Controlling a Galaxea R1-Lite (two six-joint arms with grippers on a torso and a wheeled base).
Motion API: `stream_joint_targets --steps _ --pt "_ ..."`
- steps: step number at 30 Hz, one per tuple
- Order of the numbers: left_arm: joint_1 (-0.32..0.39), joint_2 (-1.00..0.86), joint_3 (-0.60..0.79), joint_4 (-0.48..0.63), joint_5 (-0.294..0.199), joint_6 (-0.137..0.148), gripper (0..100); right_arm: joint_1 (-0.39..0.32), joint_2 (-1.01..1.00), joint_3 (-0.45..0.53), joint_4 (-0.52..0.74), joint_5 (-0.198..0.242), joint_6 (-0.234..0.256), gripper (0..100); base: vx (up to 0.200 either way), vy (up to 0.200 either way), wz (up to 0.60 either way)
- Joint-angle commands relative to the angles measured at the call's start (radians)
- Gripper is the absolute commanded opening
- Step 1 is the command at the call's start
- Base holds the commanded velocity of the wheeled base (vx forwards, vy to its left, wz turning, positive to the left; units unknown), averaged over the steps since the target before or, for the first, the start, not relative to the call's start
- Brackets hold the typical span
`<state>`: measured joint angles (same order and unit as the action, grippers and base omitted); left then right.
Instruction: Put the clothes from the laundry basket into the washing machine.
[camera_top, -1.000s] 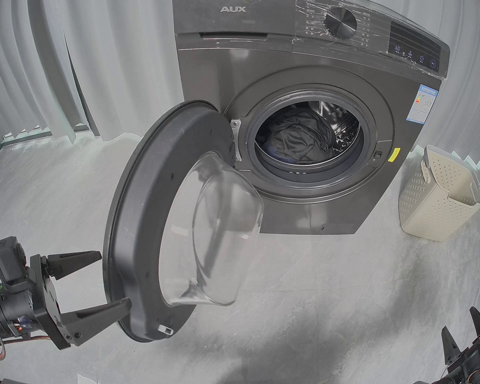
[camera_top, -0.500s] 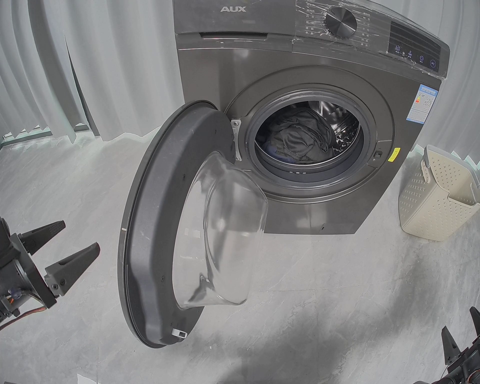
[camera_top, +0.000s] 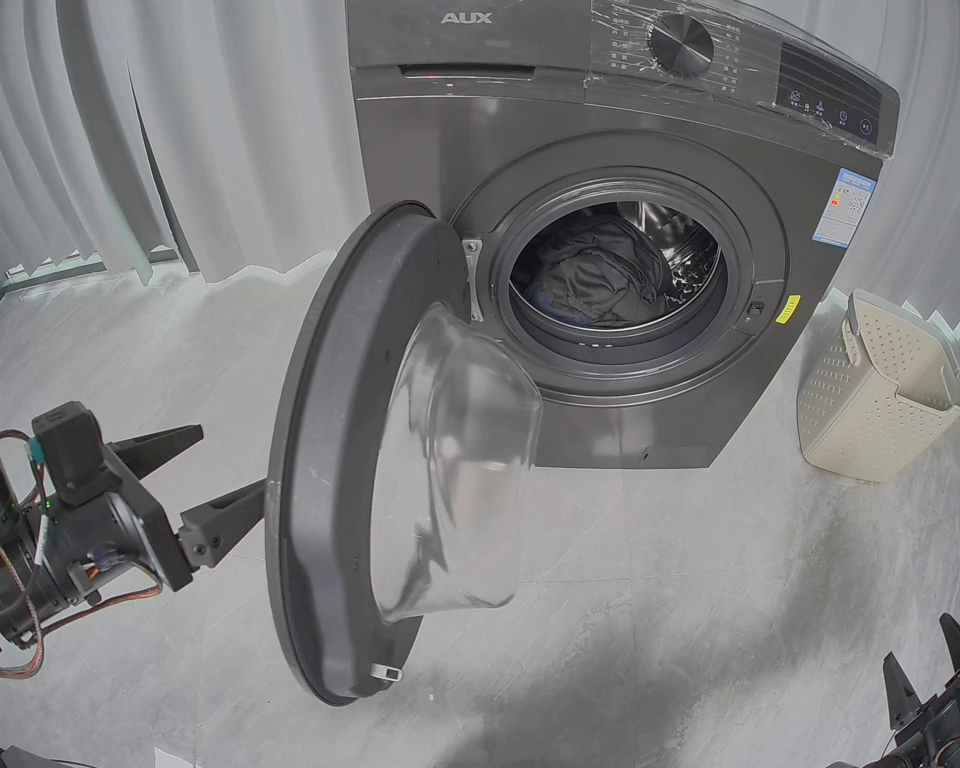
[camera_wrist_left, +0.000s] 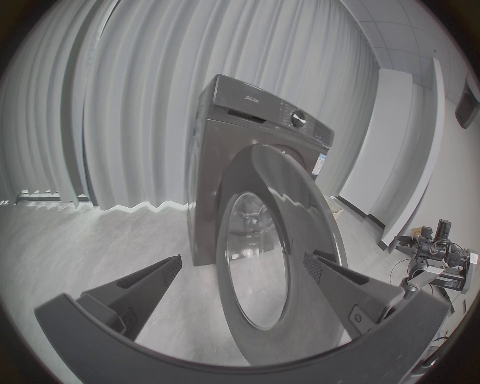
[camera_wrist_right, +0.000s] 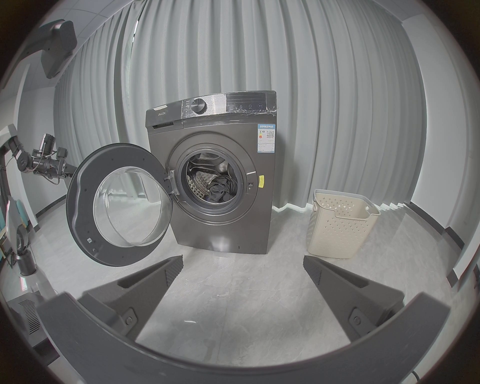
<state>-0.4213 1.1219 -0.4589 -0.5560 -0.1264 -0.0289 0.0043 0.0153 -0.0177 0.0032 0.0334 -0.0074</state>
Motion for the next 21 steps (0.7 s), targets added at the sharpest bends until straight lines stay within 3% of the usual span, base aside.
stream_joint_targets --steps 1,8,16,21 --pt "-0.065 0.118 -0.038 -0.047 0.027 -0.003 100 0.0 -0.014 0.016 0.0 0.0 0.0 100 0.0 0.0 0.0" --pt "-0.123 0.208 -0.092 -0.085 0.037 -0.005 100 0.0 -0.014 0.016 0.0 0.0 0.0 100 0.0 0.0 0.0" --pt "-0.159 0.348 -0.164 -0.236 0.073 -0.005 100 0.0 -0.014 0.016 0.0 0.0 0.0 100 0.0 0.0 0.0" --pt "-0.188 0.411 -0.208 -0.256 0.093 -0.005 100 0.0 -0.014 0.016 0.0 0.0 0.0 100 0.0 0.0 0.0"
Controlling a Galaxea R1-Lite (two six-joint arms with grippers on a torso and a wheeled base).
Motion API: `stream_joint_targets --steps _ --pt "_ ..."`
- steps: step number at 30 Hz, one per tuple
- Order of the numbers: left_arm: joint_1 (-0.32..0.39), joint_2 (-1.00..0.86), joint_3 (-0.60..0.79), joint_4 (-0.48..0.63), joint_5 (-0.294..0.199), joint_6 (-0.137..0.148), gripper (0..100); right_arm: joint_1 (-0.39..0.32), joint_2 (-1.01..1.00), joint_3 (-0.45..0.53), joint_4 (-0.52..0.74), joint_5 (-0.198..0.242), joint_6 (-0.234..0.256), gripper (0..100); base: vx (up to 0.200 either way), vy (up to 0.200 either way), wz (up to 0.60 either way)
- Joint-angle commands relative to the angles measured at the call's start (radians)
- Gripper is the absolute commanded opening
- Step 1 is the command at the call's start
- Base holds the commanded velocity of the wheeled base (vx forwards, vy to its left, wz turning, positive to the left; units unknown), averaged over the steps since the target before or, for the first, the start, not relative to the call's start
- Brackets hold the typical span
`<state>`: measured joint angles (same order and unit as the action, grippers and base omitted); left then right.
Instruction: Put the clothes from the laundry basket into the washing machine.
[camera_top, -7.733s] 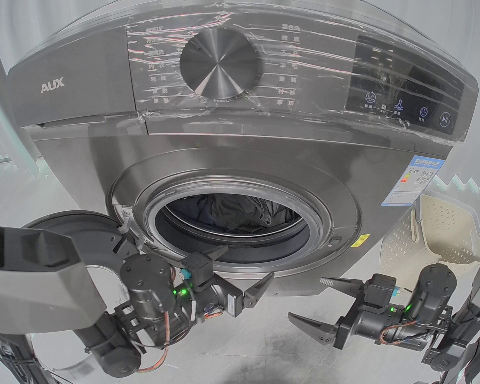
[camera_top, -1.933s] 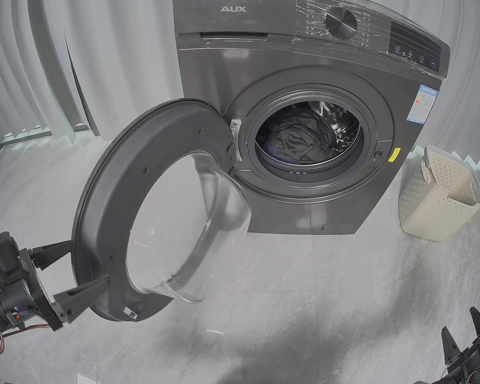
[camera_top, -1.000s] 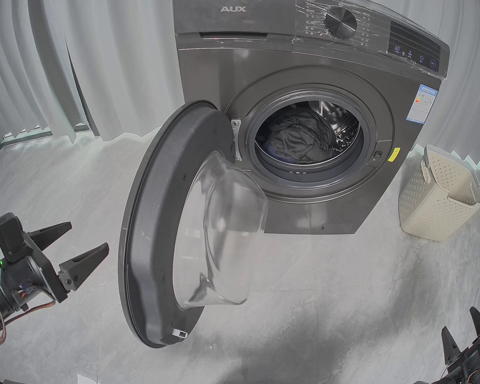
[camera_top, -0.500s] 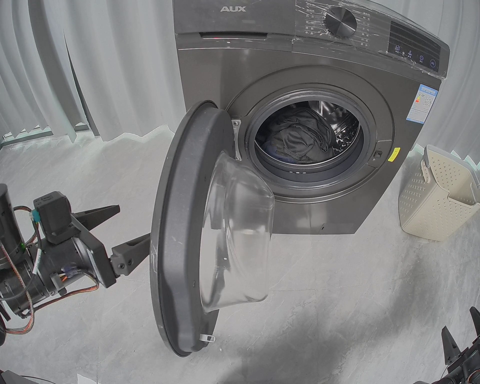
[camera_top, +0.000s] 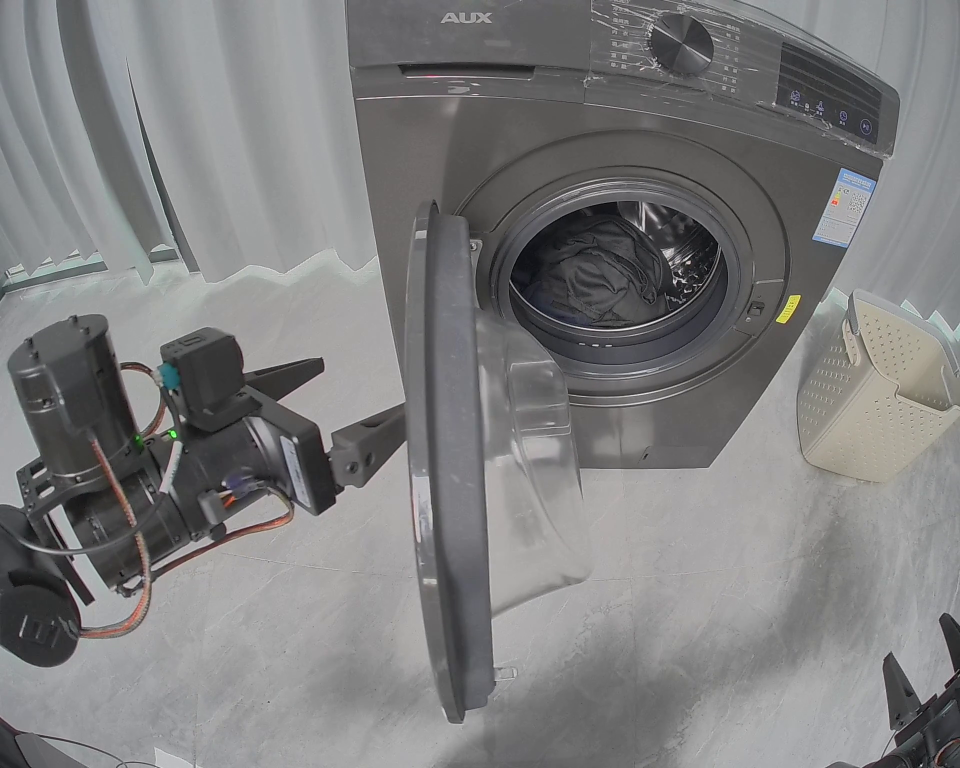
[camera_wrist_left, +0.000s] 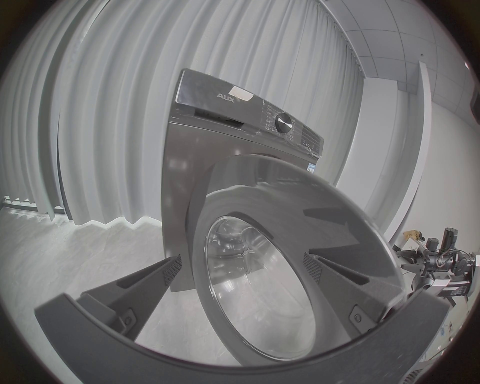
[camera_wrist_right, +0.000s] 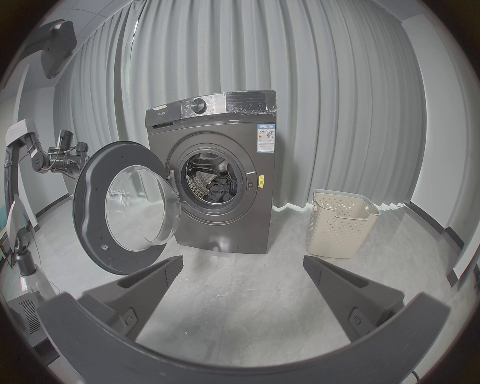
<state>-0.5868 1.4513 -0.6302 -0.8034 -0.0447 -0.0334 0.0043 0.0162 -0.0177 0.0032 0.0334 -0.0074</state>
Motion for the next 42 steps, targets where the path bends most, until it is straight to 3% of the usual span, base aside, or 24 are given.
stream_joint_targets --steps 1,6,20,34,36,41,42 --pt "-0.036 0.101 -0.06 -0.008 0.016 0.0 100 0.0 -0.015 0.016 0.0 0.0 0.0 100 0.0 0.0 0.0" --pt "-0.065 0.158 -0.129 -0.023 0.022 -0.002 100 0.0 -0.015 0.016 0.0 0.0 0.0 100 0.0 0.0 0.0" --pt "-0.065 0.324 -0.319 -0.06 0.019 -0.006 100 0.0 -0.015 0.016 0.0 0.0 0.0 100 0.0 0.0 0.0" --pt "-0.065 0.515 -0.563 -0.111 0.026 -0.082 100 0.0 -0.015 0.016 0.0 0.0 0.0 100 0.0 0.0 0.0" --pt "-0.057 0.572 -0.615 -0.154 0.055 -0.106 100 0.0 -0.015 0.016 0.0 0.0 0.0 100 0.0 0.0 0.0" --pt "-0.048 0.617 -0.668 -0.181 0.085 -0.109 100 0.0 -0.016 0.016 0.0 0.0 0.0 100 0.0 0.0 0.0" --pt "-0.042 0.635 -0.698 -0.194 0.111 -0.117 100 0.0 -0.015 0.016 0.0 0.0 0.0 100 0.0 0.0 0.0"
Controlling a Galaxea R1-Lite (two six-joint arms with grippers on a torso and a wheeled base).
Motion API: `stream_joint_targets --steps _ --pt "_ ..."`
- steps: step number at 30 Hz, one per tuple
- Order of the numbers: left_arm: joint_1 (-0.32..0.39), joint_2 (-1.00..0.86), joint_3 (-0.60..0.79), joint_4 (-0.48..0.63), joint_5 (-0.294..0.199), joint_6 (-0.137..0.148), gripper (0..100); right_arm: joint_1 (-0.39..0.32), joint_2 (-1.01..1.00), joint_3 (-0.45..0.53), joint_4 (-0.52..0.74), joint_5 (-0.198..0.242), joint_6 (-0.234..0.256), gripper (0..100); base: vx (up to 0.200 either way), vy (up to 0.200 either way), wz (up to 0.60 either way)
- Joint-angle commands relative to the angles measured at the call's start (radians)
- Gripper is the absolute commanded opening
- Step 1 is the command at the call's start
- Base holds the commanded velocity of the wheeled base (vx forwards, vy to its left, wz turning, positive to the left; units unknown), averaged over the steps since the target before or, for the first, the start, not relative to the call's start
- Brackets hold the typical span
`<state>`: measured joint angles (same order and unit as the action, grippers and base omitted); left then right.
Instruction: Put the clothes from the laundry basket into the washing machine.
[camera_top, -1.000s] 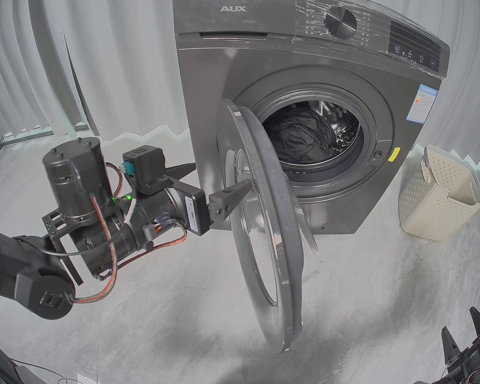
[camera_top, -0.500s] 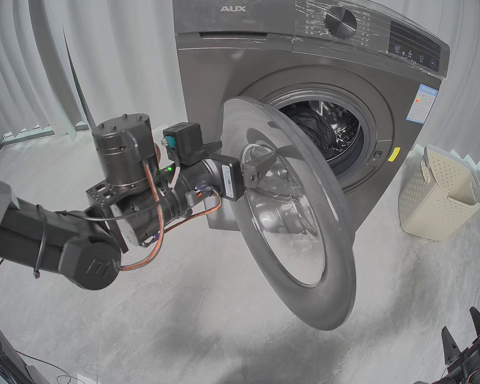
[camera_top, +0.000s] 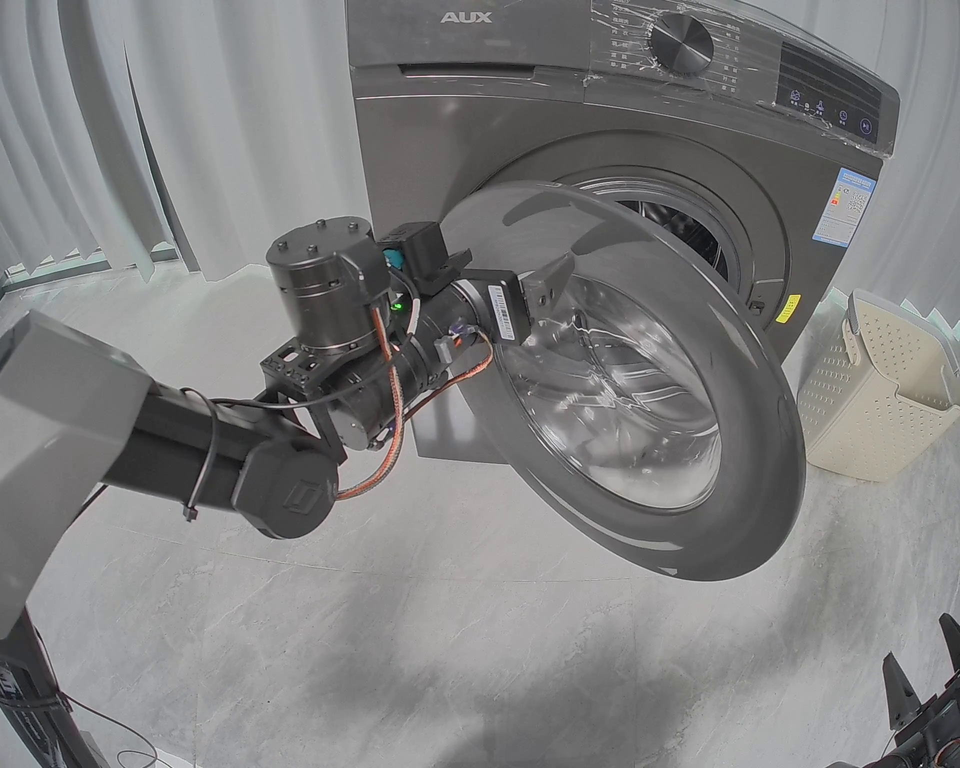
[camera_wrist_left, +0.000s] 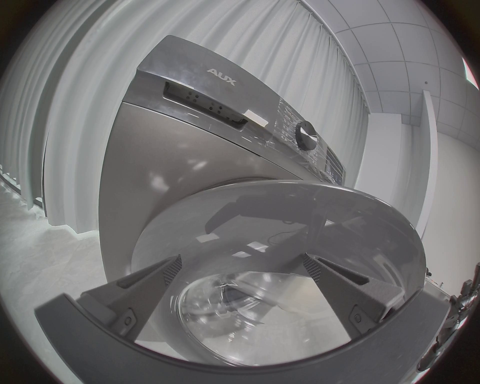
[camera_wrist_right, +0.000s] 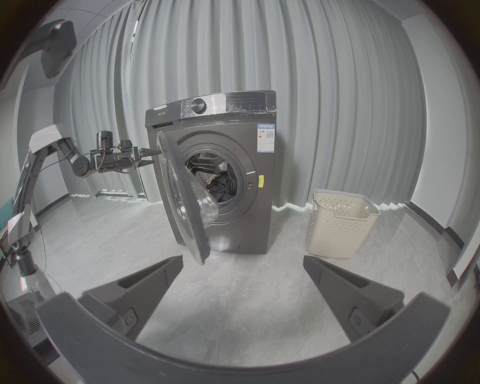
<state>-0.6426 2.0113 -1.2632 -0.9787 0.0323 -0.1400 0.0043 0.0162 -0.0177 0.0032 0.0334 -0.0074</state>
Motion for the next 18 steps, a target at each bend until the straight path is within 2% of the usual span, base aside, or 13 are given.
stream_joint_targets --steps 1,2,3,4,7,13,14,15,16,18 --pt "0.014 0.07 -0.062 -0.018 0.04 -0.02 100 0.0 -0.016 0.016 0.0 0.0 0.0 100 0.0 0.0 0.0" --pt "0.014 0.07 -0.062 -0.018 0.04 -0.02 100 0.0 -0.016 0.016 0.0 0.0 0.0 100 0.0 0.0 0.0" --pt "0.012 0.063 -0.044 -0.015 0.041 -0.035 100 0.0 -0.016 0.016 0.0 0.0 0.0 100 0.0 0.0 0.0" --pt "0.012 0.06 -0.036 -0.015 0.043 -0.038 100 0.0 -0.016 0.016 0.0 0.0 0.0 100 0.0 0.0 0.0" --pt "0.001 -0.023 0.082 -0.017 0.043 -0.038 100 0.0 -0.016 0.016 0.0 0.0 0.0 100 0.0 0.0 0.0" --pt "-0.031 -0.272 0.415 -0.018 0.041 -0.03 100 0.0 -0.016 0.016 0.0 0.0 0.0 100 0.0 0.0 0.0" --pt "-0.042 -0.379 0.544 -0.017 0.04 -0.027 100 0.0 -0.016 0.016 0.0 0.0 0.0 100 0.0 0.0 0.0" --pt "-0.042 -0.379 0.544 -0.017 0.04 -0.027 100 0.0 -0.016 0.016 0.0 0.0 0.0 100 0.0 0.0 0.0" --pt "-0.057 -0.505 0.68 -0.011 0.04 -0.018 100 0.0 -0.015 0.016 0.0 0.0 0.0 100 0.0 0.0 0.0" --pt "-0.077 -0.649 0.818 -0.001 0.041 0.005 100 0.0 -0.016 0.016 0.0 0.0 0.0 100 0.0 0.0 0.0"
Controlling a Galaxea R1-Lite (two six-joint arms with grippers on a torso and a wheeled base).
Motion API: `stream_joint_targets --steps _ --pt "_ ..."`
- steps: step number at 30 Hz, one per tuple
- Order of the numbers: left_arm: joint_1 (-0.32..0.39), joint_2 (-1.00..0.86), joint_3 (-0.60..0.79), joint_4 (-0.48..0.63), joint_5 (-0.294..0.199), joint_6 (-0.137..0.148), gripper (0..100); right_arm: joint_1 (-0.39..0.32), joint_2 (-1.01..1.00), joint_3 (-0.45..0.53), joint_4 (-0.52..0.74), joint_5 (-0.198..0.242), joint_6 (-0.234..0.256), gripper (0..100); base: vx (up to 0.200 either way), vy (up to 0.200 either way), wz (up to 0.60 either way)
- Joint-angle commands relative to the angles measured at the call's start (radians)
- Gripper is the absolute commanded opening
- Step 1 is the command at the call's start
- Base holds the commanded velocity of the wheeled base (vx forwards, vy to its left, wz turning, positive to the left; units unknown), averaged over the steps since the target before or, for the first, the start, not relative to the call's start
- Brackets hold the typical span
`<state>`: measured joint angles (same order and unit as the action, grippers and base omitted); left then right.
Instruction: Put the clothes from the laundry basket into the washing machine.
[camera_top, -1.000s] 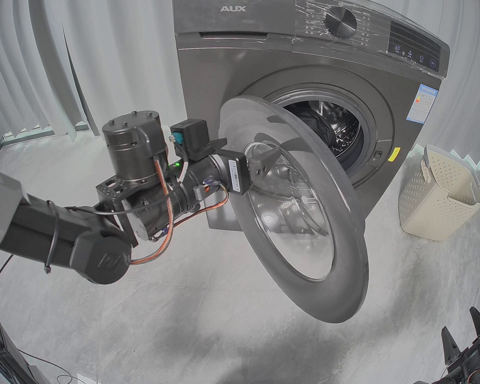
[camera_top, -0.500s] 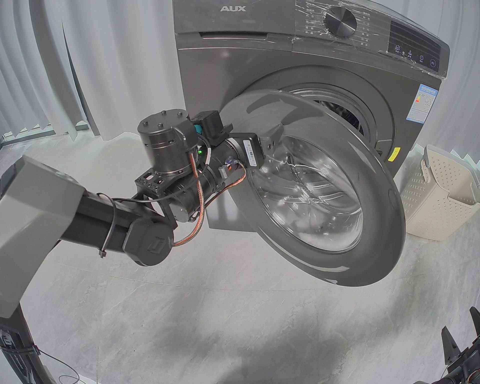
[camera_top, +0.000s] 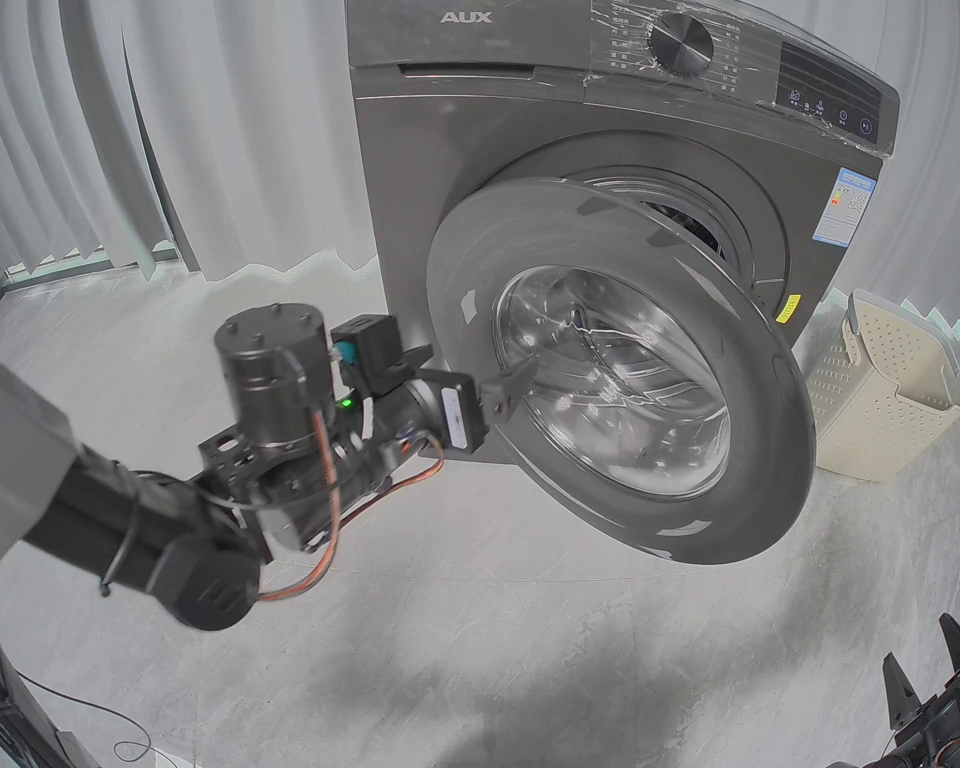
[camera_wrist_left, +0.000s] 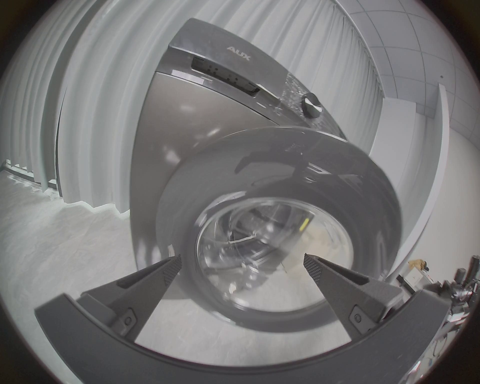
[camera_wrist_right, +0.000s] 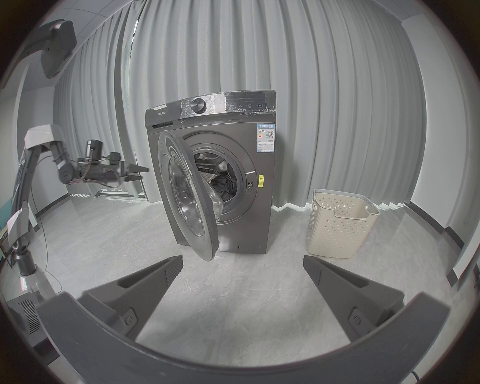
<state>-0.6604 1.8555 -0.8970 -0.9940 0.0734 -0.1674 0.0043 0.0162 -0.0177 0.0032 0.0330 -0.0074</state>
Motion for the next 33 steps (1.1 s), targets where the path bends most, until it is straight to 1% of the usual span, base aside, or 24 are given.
stream_joint_targets --steps 1,2,4,5,7,8,9,11,12,15,18,21,22,23,24,25,27,28,29,30,31,33 --pt "-0.064 -0.542 0.498 0.018 0.002 0.045 100 0.0 -0.016 0.016 0.0 0.001 0.0 100 0.0 0.0 0.0" --pt "-0.064 -0.588 0.541 0.023 0.005 0.06 100 0.0 -0.016 0.016 0.0 0.001 0.0 100 0.0 0.0 0.0" --pt "-0.047 -0.691 0.638 0.034 0.022 0.115 100 0.0 -0.016 0.016 0.0 0.001 0.0 100 0.0 0.0 0.0" --pt "-0.036 -0.725 0.661 0.038 0.028 0.128 100 0.0 -0.015 0.016 0.0 0.001 0.0 100 0.0 0.0 0.0" --pt "0.012 -0.803 0.707 0.051 0.039 0.141 100 0.0 -0.016 0.016 0.0 0.001 0.0 100 0.0 0.0 0.0" --pt "0.012 -0.803 0.707 0.051 0.039 0.141 100 0.0 -0.016 0.016 0.0 0.001 0.0 100 0.0 0.0 0.0" --pt "0.065 -0.877 0.747 0.077 0.04 0.149 100 0.0 -0.016 0.016 0.0 0.001 0.0 100 0.0 0.0 0.0" --pt "0.111 -0.967 0.79 0.117 0.04 0.155 100 0.0 -0.013 0.016 -0.002 -0.001 0.001 100 0.0 0.0 0.0" --pt "0.128 -1.006 0.808 0.14 0.042 0.161 100 0.0 -0.013 0.016 -0.002 -0.008 0.006 100 0.0 0.0 0.0" --pt "0.217 -1.144 0.86 0.242 0.039 0.183 100 0.0 -0.015 0.016 -0.002 -0.008 0.006 100 0.0 0.0 0.0" --pt "0.294 -1.294 0.891 0.357 0.026 0.184 100 0.0 -0.015 0.016 -0.002 -0.008 0.006 100 0.0 0.0 0.0" --pt "0.347 -1.451 0.897 0.517 0.028 0.184 100 -0.001 -0.013 0.016 -0.002 -0.007 0.004 100 0.0 0.0 0.0" --pt "0.347 -1.451 0.897 0.517 0.028 0.184 100 -0.001 -0.013 0.016 -0.002 -0.007 0.004 100 0.0 0.0 0.0" --pt "0.424 -1.559 0.897 0.632 0.026 0.174 100 -0.003 -0.013 0.016 -0.002 -0.008 0.003 100 0.0 0.0 0.0" --pt "0.456 -1.612 0.897 0.68 0.02 0.174 100 -0.003 -0.013 0.016 -0.002 -0.008 0.0 100 0.0 0.0 0.0" --pt "0.489 -1.671 0.897 0.735 0.005 0.175 100 -0.003 -0.013 0.016 -0.002 -0.007 0.001 100 0.0 0.0 0.0" --pt "0.538 -1.767 0.897 0.836 -0.043 0.175 100 -0.003 -0.013 0.016 -0.002 -0.005 0.001 100 0.0 0.0 0.0" --pt "0.545 -1.779 0.897 0.87 -0.05 0.171 100 -0.003 -0.013 0.016 0.0 -0.005 0.001 100 0.0 0.0 0.0" --pt "0.545 -1.77 0.897 0.879 -0.049 0.161 100 -0.003 -0.013 0.016 0.0 -0.004 0.001 100 0.0 0.0 0.0" --pt "0.545 -1.767 0.897 0.876 -0.049 0.144 100 -0.003 -0.013 0.016 -0.002 -0.005 0.001 100 0.0 0.0 0.0" --pt "0.545 -1.768 0.897 0.877 -0.047 0.135 100 -0.003 -0.013 0.016 -0.002 -0.004 0.003 100 0.0 0.0 0.0" --pt "0.555 -1.768 0.897 0.885 -0.047 0.14 100 -0.001 -0.013 0.016 -0.002 -0.004 0.003 100 0.0 0.0 0.0"
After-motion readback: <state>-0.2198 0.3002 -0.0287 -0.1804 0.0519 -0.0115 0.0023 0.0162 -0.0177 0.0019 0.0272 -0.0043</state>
